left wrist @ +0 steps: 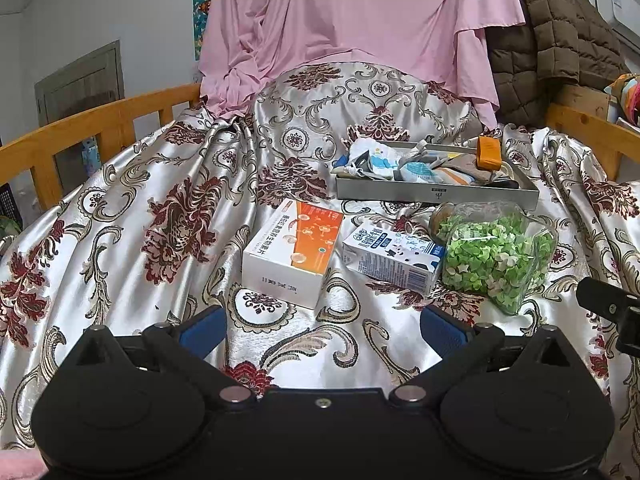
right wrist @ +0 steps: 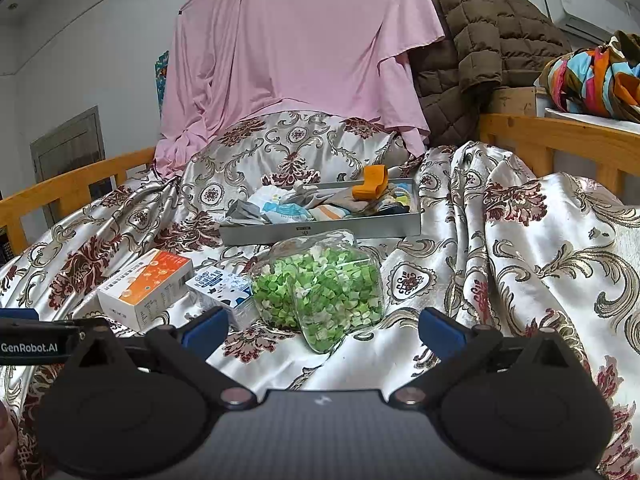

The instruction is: Organize soft objects

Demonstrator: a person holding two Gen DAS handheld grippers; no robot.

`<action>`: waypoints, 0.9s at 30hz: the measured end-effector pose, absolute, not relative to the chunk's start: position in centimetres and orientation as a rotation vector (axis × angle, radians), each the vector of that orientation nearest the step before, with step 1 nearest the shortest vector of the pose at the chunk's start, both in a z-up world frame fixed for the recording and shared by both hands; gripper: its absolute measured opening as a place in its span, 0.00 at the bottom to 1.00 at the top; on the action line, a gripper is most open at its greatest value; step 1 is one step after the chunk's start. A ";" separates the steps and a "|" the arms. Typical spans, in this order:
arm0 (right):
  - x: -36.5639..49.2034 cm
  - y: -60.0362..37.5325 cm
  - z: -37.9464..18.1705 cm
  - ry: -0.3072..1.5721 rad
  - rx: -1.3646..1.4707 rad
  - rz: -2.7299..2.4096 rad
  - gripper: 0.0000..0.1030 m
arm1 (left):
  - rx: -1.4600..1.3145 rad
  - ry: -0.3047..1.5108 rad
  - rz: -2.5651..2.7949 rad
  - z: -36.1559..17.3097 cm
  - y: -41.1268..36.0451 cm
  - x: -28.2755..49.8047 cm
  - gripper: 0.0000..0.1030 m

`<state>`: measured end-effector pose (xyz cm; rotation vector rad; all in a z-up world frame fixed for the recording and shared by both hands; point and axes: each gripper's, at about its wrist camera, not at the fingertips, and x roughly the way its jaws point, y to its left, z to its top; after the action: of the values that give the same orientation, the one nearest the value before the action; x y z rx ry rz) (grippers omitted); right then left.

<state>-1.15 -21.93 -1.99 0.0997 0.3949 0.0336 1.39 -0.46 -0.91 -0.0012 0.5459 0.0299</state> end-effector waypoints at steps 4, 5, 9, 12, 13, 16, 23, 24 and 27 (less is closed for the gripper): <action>-1.1 -21.9 -2.0 0.396 0.100 0.033 1.00 | -0.001 0.546 0.030 -0.9 -0.5 1.4 0.99; -1.1 -21.9 -2.0 0.396 0.100 0.034 1.00 | 0.000 0.545 0.030 -0.9 -0.5 1.4 0.99; -1.1 -21.9 -2.0 0.402 0.102 0.036 1.00 | 0.000 0.546 0.031 -0.9 -0.5 1.4 0.99; -1.1 -21.8 -2.1 0.407 0.102 0.039 1.00 | 0.000 0.545 0.031 -0.9 -0.4 1.4 0.99; -1.1 -21.8 -2.0 0.408 0.101 0.040 1.00 | -0.001 0.544 0.032 -0.9 -0.4 1.3 0.99; -1.2 -21.7 -2.0 0.405 0.099 0.041 1.00 | -0.001 0.544 0.032 -1.0 -0.2 1.4 0.99; -1.1 -21.8 -2.0 0.406 0.099 0.041 1.00 | 0.003 0.545 0.032 -1.0 -0.1 1.4 0.99; -1.1 -21.8 -2.0 0.406 0.098 0.041 1.00 | 0.002 0.546 0.032 -1.0 -0.1 1.4 0.99; -1.2 -21.7 -2.0 0.406 0.099 0.041 1.00 | 0.002 0.545 0.031 -0.9 -0.2 1.4 0.99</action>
<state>-1.16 -21.73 -1.98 0.0992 0.4062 0.0410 1.37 -0.20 -0.94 0.0016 0.5450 0.0307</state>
